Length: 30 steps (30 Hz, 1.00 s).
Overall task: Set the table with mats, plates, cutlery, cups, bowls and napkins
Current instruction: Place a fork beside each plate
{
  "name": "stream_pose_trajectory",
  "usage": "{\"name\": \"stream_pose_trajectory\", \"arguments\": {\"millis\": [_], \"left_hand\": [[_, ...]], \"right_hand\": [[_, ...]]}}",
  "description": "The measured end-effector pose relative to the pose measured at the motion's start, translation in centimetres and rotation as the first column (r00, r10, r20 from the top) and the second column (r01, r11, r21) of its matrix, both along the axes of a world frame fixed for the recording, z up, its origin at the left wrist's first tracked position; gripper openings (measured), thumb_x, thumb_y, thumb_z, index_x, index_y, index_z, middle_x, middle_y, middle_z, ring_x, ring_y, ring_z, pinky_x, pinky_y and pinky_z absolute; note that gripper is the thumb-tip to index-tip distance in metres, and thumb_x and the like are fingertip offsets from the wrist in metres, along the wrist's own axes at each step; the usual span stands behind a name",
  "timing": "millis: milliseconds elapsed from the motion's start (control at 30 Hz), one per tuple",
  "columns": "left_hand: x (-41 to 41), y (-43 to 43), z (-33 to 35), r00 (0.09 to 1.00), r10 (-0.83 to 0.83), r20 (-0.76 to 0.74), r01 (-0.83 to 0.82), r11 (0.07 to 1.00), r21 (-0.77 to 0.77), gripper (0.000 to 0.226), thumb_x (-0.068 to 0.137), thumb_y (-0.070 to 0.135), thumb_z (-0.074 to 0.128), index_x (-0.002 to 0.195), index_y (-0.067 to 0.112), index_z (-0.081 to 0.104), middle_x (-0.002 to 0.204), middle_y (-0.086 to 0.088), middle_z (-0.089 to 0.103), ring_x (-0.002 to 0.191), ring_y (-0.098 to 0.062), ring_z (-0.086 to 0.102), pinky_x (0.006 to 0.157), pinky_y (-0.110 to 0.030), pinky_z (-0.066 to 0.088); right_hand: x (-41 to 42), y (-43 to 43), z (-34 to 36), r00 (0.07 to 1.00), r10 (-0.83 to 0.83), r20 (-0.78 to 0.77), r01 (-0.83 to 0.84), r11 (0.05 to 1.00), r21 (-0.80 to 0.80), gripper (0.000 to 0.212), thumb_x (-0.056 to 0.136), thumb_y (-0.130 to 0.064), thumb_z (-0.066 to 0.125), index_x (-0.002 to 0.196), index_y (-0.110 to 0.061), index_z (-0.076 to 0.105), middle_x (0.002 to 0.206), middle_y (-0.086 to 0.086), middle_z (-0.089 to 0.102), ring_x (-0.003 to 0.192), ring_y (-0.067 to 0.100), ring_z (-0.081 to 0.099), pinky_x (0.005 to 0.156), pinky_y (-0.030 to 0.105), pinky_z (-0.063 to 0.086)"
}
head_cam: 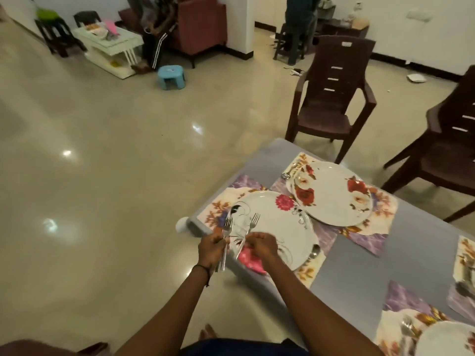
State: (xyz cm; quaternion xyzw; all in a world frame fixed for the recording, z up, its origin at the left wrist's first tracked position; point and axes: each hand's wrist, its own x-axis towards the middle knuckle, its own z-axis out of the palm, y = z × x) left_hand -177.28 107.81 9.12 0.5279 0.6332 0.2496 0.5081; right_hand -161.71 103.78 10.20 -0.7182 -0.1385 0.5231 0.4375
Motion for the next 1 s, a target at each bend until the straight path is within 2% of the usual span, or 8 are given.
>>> {"name": "stream_pose_trajectory", "arguments": {"millis": [100,200,400,533,600,700,833,1000], "left_hand": [[-2.6,3.6,0.7,0.999,-0.033,-0.001,0.033,0.999,0.009,0.028,0.088,0.008,0.065,0.061,0.015,0.062,0.063,-0.002,0.062,0.061,-0.012,0.053,0.058,-0.021,0.044],[-3.6,7.0,0.6,0.997,-0.070,0.041,0.070,0.998,0.008,0.021,0.087,0.007,0.066,0.067,0.005,0.066,0.064,-0.007,0.064,0.062,-0.013,0.054,0.059,-0.023,0.046],[-3.2,13.6,-1.3,0.985,-0.171,-0.009,0.171,0.985,0.020,0.020,0.085,0.011,0.070,0.065,0.009,0.069,0.050,0.000,0.053,0.056,-0.005,0.046,0.061,-0.023,0.039],[-2.4,17.5,-1.9,0.972,-0.226,-0.065,0.227,0.974,0.023,0.042,0.084,0.012,0.069,0.048,0.018,0.050,0.042,0.010,0.044,0.051,-0.007,0.036,0.054,-0.024,0.032],[-2.2,19.0,-2.3,0.956,-0.274,-0.101,0.278,0.960,0.022,0.039,0.084,0.014,0.069,0.050,0.015,0.049,0.048,0.008,0.040,0.054,-0.010,0.033,0.054,-0.026,0.029],[-1.8,20.9,-3.0,0.939,-0.322,-0.123,0.324,0.946,-0.002,0.033,0.081,0.024,0.069,0.056,0.008,0.055,0.057,0.003,0.040,0.059,-0.010,0.032,0.055,-0.027,0.028],[-1.1,23.2,-2.7,0.919,-0.368,-0.140,0.373,0.928,0.005,0.035,0.082,0.013,0.068,0.053,0.012,0.049,0.054,0.006,0.040,0.055,-0.007,0.034,0.049,-0.019,0.028],[-0.4,25.4,-3.8,0.862,-0.497,-0.101,0.496,0.867,-0.032,0.039,0.082,0.011,0.069,0.053,0.016,0.043,0.052,0.007,0.035,0.054,-0.008,0.030,0.052,-0.026,0.027]], "right_hand": [[-2.9,3.7,0.6,0.999,-0.027,-0.035,0.027,1.000,0.001,0.008,0.084,0.001,0.067,0.081,-0.003,0.072,0.067,0.019,0.067,0.054,0.023,0.057,0.049,0.027,0.041],[-4.5,6.2,1.1,0.998,-0.065,-0.010,0.065,0.998,-0.016,0.007,0.083,-0.001,0.068,0.081,-0.005,0.073,0.067,0.013,0.069,0.055,0.021,0.061,0.048,0.026,0.044],[-4.7,10.9,-0.5,0.989,-0.114,0.092,0.122,0.989,-0.080,0.011,0.082,-0.009,0.072,0.073,-0.016,0.074,0.075,0.011,0.074,0.063,0.021,0.069,0.061,0.032,0.057],[-4.0,14.5,-3.2,0.984,-0.066,0.164,0.092,0.983,-0.160,0.013,0.079,-0.018,0.073,0.067,-0.023,0.076,0.077,0.006,0.075,0.068,0.024,0.070,0.078,0.041,0.060],[-4.0,16.2,-3.3,0.967,0.021,0.254,0.038,0.974,-0.225,0.012,0.084,-0.030,0.069,0.082,-0.022,0.077,0.087,-0.004,0.074,0.085,0.023,0.070,0.086,0.030,0.054],[-4.4,18.1,-2.9,0.946,0.046,0.320,0.058,0.950,-0.307,0.029,0.089,-0.037,0.065,0.099,-0.011,0.073,0.096,0.001,0.067,0.095,0.022,0.064,0.081,0.024,0.041],[-5.1,19.7,-3.4,0.942,0.028,0.335,0.115,0.910,-0.398,0.024,0.082,-0.030,0.061,0.091,-0.011,0.073,0.095,0.005,0.073,0.095,0.027,0.069,0.079,0.030,0.054],[-6.4,20.4,-3.2,0.889,-0.033,0.456,0.278,0.831,-0.481,0.021,0.081,-0.026,0.061,0.094,-0.014,0.073,0.096,0.005,0.072,0.093,0.029,0.069,0.071,0.029,0.048]]}}
